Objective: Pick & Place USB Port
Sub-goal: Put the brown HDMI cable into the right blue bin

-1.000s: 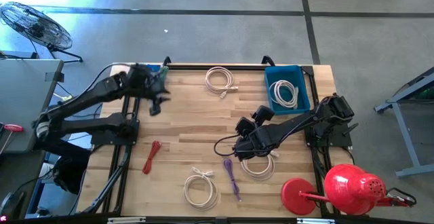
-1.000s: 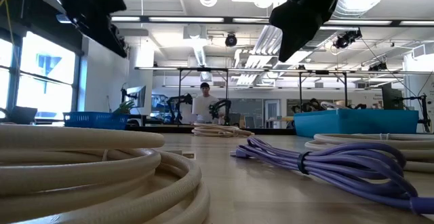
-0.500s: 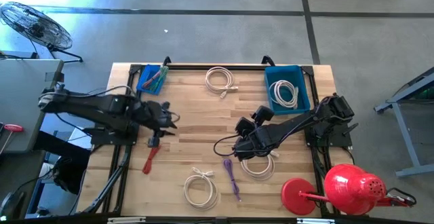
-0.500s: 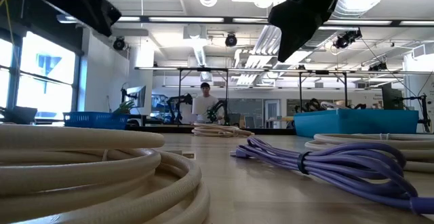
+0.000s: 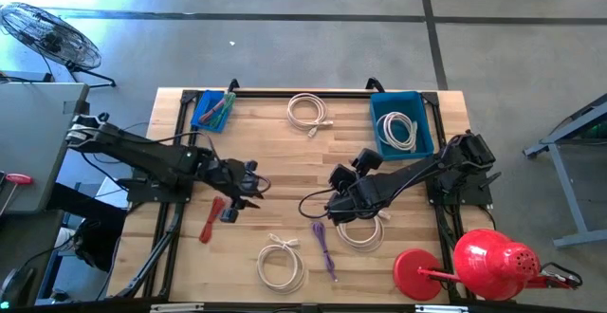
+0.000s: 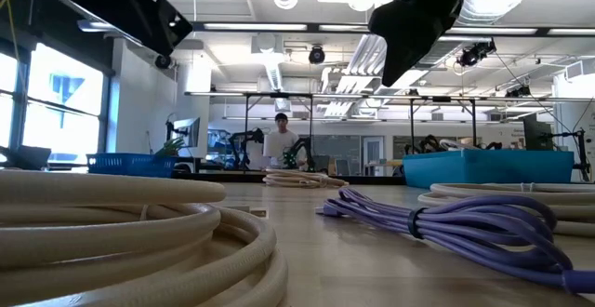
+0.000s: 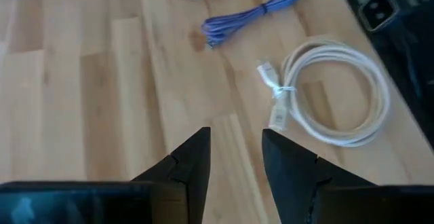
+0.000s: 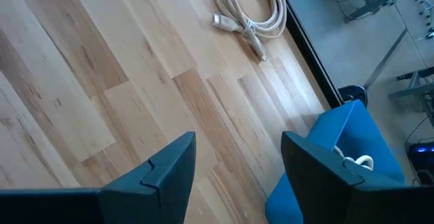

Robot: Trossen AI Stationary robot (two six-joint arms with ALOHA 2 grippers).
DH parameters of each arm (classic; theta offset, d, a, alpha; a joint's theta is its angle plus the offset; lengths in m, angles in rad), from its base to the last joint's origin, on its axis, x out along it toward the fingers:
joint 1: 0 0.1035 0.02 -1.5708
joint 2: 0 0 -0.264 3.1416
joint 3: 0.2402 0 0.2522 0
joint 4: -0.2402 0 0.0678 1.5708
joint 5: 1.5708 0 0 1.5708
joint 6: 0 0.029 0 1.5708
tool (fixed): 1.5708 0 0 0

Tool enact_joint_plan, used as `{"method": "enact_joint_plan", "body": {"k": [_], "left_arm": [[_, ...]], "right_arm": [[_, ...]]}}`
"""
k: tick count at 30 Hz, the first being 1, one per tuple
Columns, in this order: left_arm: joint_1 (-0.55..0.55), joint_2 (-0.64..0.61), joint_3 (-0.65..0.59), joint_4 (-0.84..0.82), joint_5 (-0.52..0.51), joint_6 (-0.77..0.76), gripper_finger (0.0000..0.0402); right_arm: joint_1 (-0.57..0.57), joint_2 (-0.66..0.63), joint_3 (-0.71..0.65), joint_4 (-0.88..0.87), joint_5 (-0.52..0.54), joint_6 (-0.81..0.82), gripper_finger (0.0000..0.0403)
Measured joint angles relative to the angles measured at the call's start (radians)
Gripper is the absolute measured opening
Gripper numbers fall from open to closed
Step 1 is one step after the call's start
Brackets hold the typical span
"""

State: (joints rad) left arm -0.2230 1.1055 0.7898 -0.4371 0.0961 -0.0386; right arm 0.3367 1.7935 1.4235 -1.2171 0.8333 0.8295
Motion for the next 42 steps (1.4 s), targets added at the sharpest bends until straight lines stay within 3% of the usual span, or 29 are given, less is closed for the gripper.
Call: {"method": "enact_joint_plan", "body": {"k": [6,13,17,29,35,42], "left_arm": [[0.0,0.047,0.0,0.05,0.047,-0.004,0.015],[0.0,0.058,0.0,0.051,0.015,-0.005,0.0244],[-0.001,0.058,0.0,0.104,0.023,-0.061,0.0278],[-0.191,0.106,-0.001,0.155,-0.184,-0.284,0.0284],[-0.295,0.192,-0.002,0.226,-0.267,-0.287,0.0284],[-0.306,0.286,-0.001,0.278,-0.251,-0.282,0.0284]], "right_arm": [[0.0,0.0,0.0,0.0,-0.001,0.0,0.0208],[0.0,0.0,0.0,0.003,-0.018,0.0,0.0209],[0.0,0.0,0.0,0.003,-0.018,0.0,0.0209],[0.0,0.0,0.0,0.007,-0.018,0.0,0.0209],[0.001,0.0,0.0,0.013,-0.023,0.0,0.0209],[0.005,0.0,0.0,0.011,-0.029,-0.001,0.0209]]}}
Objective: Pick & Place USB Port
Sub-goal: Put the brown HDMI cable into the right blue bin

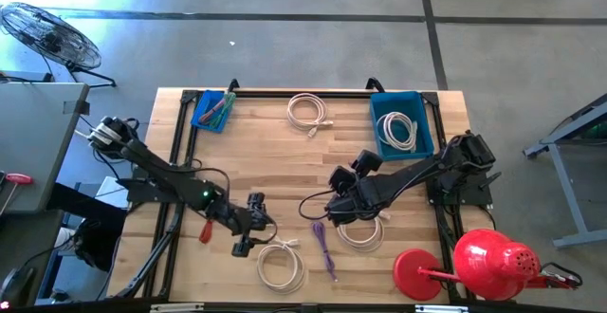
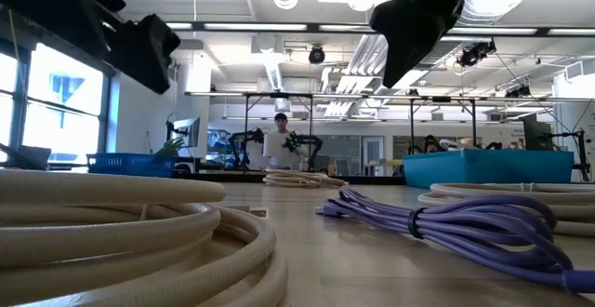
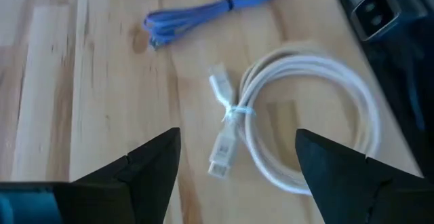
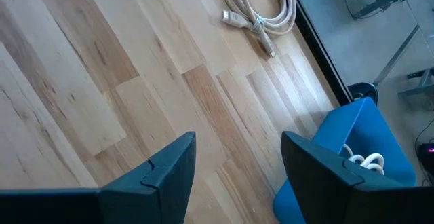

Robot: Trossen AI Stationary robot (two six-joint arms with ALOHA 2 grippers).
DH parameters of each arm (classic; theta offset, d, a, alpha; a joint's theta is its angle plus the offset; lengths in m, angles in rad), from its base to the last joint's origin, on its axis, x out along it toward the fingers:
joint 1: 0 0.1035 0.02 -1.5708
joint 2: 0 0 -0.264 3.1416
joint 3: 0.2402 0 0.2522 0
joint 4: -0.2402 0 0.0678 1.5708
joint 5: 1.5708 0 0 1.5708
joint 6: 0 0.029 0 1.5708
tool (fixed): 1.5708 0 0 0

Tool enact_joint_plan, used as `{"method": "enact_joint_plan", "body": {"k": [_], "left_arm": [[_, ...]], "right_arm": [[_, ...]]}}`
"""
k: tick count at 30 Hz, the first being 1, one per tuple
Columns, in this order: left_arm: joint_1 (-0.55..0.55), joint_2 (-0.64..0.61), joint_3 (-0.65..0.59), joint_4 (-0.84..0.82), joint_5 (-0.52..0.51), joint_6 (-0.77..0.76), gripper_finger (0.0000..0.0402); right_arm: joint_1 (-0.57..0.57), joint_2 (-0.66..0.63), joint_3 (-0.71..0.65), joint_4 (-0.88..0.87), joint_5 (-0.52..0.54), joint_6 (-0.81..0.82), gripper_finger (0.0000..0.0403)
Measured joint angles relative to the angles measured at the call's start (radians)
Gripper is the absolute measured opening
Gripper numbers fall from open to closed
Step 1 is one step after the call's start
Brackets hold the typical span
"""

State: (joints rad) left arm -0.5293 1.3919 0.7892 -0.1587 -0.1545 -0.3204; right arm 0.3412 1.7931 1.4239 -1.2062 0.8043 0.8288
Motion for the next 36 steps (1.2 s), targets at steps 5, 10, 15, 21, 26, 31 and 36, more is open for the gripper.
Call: {"method": "enact_joint_plan", "body": {"k": [5,10,15,21,26,31,36], "left_arm": [[-0.002,0.019,0.0,-0.003,-0.086,0.117,0.0284],[-0.001,0.019,0.001,0.002,-0.171,0.208,0.0284],[-0.001,0.03,0.001,0.004,-0.119,0.008,0.0284],[-0.03,0.119,0.001,0.002,-0.109,-0.086,0.0284],[-0.027,0.198,0.038,-0.008,-0.105,-0.103,0.0284],[-0.028,0.242,0.117,-0.057,-0.096,-0.062,0.0284],[-0.028,0.278,0.191,-0.133,-0.088,-0.051,0.0284]], "right_arm": [[0.008,0.0,0.0,-0.01,-0.025,0.0,0.0209],[0.043,0.0,0.0,-0.021,-0.034,0.001,0.0209],[0.077,0.0,0.0,-0.045,-0.036,0.009,0.0209],[0.115,0.0,0.0,-0.057,-0.119,0.021,0.0209],[0.164,0.0,0.0,-0.064,-0.15,0.038,0.0209],[0.219,0.0,0.0,-0.08,-0.151,0.054,0.0209],[0.275,0.0,0.0,-0.093,-0.156,0.076,0.0209]]}}
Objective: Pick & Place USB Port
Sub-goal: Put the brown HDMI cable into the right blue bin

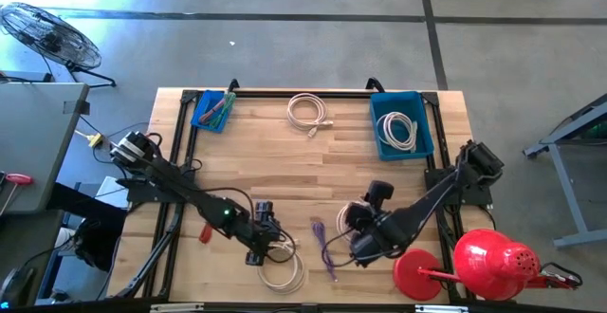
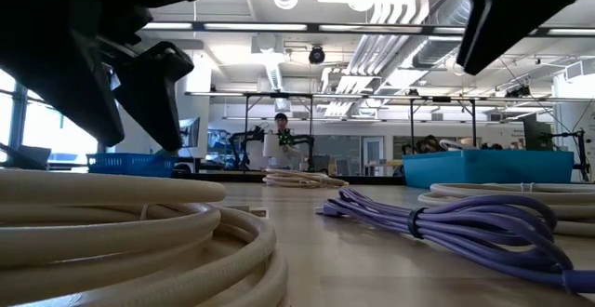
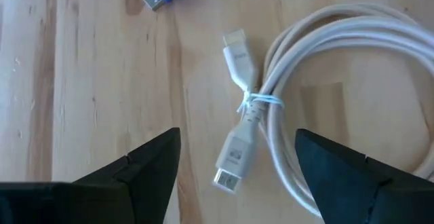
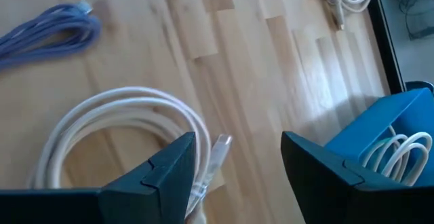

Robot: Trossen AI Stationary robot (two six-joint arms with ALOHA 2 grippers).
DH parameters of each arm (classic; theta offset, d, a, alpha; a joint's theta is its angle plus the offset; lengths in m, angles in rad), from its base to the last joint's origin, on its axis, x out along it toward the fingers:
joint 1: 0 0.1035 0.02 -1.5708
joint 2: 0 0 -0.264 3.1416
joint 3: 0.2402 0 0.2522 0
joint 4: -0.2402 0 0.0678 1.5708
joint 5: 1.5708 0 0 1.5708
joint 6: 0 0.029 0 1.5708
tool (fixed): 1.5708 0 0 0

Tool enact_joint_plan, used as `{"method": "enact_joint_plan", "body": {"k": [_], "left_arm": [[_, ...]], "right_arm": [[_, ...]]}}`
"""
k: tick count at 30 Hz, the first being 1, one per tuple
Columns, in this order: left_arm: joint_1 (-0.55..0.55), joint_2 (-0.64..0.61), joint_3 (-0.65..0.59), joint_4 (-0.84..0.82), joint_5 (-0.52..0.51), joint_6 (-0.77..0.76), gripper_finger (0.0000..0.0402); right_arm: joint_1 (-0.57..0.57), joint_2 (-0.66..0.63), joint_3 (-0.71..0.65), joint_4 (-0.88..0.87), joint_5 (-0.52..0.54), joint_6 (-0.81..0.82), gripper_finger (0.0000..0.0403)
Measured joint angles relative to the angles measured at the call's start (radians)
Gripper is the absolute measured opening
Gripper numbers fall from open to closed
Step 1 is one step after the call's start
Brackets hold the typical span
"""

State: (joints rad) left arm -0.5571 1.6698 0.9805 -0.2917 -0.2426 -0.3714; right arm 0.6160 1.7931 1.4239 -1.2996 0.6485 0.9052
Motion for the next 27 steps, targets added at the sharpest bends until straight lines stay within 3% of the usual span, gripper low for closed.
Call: {"method": "enact_joint_plan", "body": {"k": [10,21,24,27], "left_arm": [[0.0,0.141,0.118,-0.039,0.107,-0.004,0.0284],[0.015,0.252,0.19,-0.098,0.107,-0.026,0.0282],[0.02,0.254,0.19,-0.112,0.108,-0.035,0.0259],[0.02,0.255,0.189,-0.114,0.087,-0.004,0.0195]], "right_arm": [[0.102,0.0,0.0,-0.012,-0.007,0.062,0.0209],[0.177,0.0,0.0,-0.045,-0.003,0.136,0.0209],[0.179,0.0,0.0,-0.048,0.011,0.138,0.0209],[0.179,0.0,0.0,-0.048,0.039,0.138,0.0208]]}}
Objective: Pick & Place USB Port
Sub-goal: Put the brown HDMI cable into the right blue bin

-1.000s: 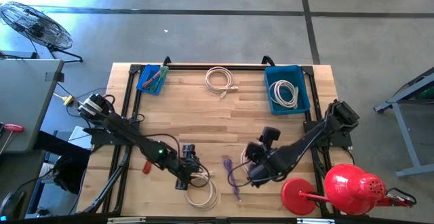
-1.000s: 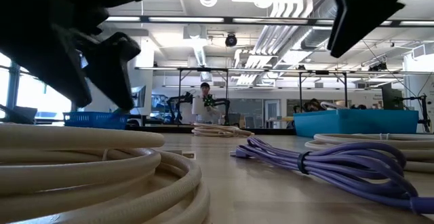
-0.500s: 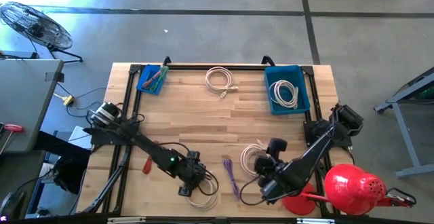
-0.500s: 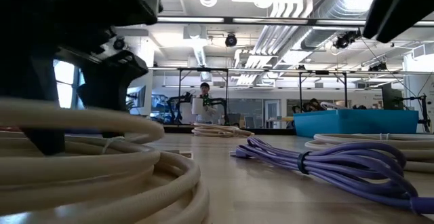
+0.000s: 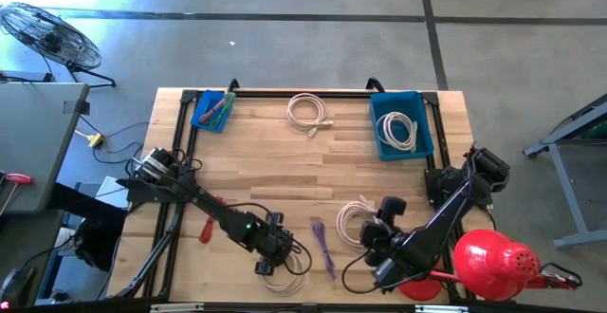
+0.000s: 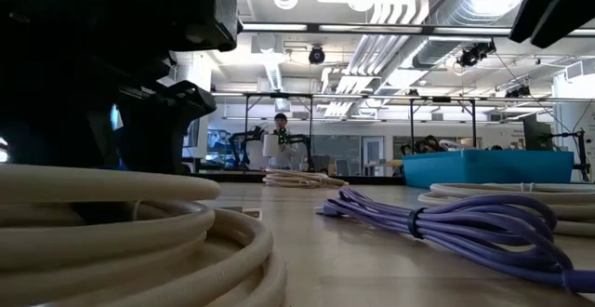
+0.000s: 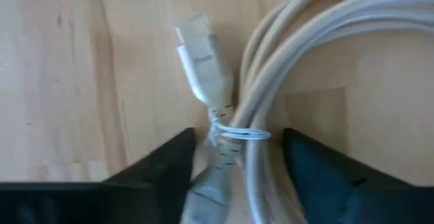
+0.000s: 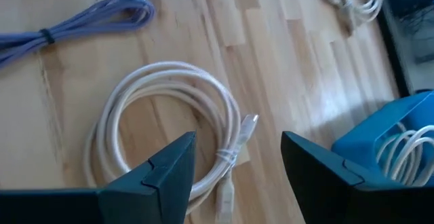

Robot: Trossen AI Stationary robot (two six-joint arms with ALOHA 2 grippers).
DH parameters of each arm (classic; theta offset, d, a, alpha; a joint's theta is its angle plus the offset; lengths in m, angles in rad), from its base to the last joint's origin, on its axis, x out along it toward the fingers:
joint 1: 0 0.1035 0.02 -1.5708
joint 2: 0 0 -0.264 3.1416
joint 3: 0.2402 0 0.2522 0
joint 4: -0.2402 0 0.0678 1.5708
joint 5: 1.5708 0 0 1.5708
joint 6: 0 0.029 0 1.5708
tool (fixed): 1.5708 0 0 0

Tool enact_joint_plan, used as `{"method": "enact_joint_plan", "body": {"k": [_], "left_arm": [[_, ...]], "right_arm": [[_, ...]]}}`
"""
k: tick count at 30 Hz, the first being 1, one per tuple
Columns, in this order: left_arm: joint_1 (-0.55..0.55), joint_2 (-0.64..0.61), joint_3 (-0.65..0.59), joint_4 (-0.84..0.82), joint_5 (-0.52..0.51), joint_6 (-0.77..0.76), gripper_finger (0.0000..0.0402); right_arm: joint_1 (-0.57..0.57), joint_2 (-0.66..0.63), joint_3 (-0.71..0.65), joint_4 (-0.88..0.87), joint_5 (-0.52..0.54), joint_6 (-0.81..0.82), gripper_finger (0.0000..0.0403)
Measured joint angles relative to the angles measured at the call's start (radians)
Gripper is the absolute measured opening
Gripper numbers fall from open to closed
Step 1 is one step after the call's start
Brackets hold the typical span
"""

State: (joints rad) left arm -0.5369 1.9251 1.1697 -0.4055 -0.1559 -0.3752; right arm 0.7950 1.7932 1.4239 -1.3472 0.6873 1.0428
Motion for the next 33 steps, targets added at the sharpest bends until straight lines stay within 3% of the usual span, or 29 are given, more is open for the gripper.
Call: {"method": "enact_joint_plan", "body": {"k": [4,14,24,29,33], "left_arm": [[0.0,-0.007,0.0,-0.003,-0.008,0.015,0.0055],[-0.006,0.004,0.125,-0.169,-0.139,0.081,0.0056],[-0.089,0.0,0.48,-0.585,-0.497,0.131,0.0056],[-0.137,-0.001,0.563,-0.608,-0.703,0.234,0.0056],[-0.16,-0.002,0.573,-0.592,-0.822,0.347,0.0056]], "right_arm": [[0.0,0.0,0.0,0.0,0.041,-0.003,0.0208],[0.014,0.0,0.002,0.078,0.088,-0.066,0.0208],[0.132,-0.074,0.019,0.354,0.24,-0.289,0.0208],[0.183,-0.141,0.019,0.542,0.298,-0.441,0.0208],[0.195,-0.164,0.018,0.681,0.255,-0.581,0.0208]]}}
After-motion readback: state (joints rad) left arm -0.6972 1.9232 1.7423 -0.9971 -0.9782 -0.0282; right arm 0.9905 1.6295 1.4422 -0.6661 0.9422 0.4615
